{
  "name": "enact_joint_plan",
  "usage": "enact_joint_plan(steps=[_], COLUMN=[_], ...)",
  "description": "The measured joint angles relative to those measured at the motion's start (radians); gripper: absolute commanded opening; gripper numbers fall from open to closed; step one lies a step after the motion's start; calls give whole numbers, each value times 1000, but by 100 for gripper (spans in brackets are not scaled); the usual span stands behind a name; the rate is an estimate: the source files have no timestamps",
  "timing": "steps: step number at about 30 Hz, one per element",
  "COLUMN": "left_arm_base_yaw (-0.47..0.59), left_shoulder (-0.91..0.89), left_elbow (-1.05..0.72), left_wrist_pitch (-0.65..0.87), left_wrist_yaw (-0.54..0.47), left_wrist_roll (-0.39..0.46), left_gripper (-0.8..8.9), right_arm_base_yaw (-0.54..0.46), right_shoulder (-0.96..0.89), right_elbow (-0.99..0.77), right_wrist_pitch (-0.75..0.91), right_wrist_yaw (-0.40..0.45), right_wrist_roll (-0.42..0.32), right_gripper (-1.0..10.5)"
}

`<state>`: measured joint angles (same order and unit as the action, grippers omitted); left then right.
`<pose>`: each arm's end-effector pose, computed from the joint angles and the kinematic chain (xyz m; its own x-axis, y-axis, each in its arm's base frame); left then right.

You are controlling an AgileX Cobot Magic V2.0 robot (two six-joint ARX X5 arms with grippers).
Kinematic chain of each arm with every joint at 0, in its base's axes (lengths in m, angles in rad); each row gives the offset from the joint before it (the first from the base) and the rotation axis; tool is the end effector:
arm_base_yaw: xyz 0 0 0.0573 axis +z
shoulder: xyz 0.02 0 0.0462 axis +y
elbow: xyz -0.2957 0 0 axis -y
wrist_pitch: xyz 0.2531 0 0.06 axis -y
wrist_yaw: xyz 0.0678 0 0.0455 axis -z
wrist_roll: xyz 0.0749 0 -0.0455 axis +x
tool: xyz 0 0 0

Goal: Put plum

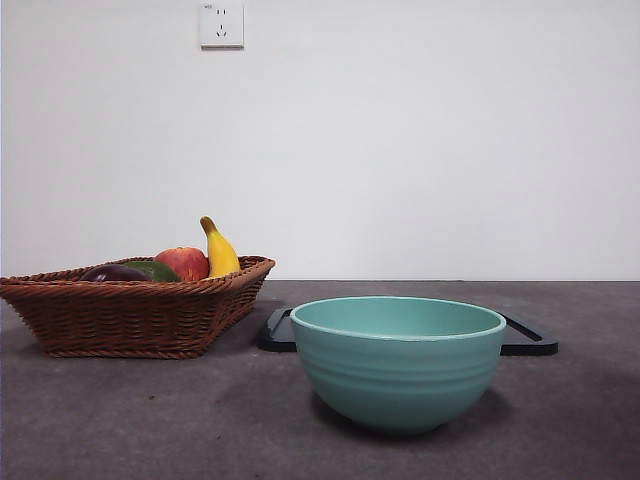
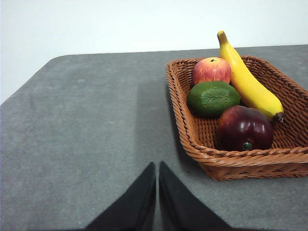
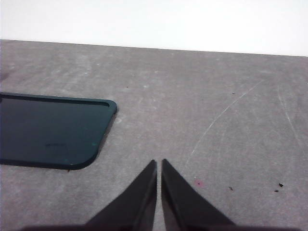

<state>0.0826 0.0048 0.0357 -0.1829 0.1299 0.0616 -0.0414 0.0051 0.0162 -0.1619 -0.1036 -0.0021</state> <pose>0.1163 -0.0001 0.1512 0.9875 -0.0482 -0.1501 0.0550 0.9976 0.0413 0.1176 0.0029 0.1464 0.9868 0.0626 -0.1494 -0.0613 0.9980 0.0135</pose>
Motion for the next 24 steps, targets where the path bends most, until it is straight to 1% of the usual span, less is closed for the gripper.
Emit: enact_joint_plan(steps=[24], left_arm_base_yaw=[0], left_shoulder=[0], left_elbow=[0], left_wrist_pitch=[0], left_wrist_yaw=[0], left_wrist_roll=[0], left_gripper=[9], right_arm_base_yaw=[0], right_shoulder=[0], right_elbow=[0], right_wrist_pitch=[0], right_wrist_yaw=[0], right_wrist_roll=[0], right_gripper=[7])
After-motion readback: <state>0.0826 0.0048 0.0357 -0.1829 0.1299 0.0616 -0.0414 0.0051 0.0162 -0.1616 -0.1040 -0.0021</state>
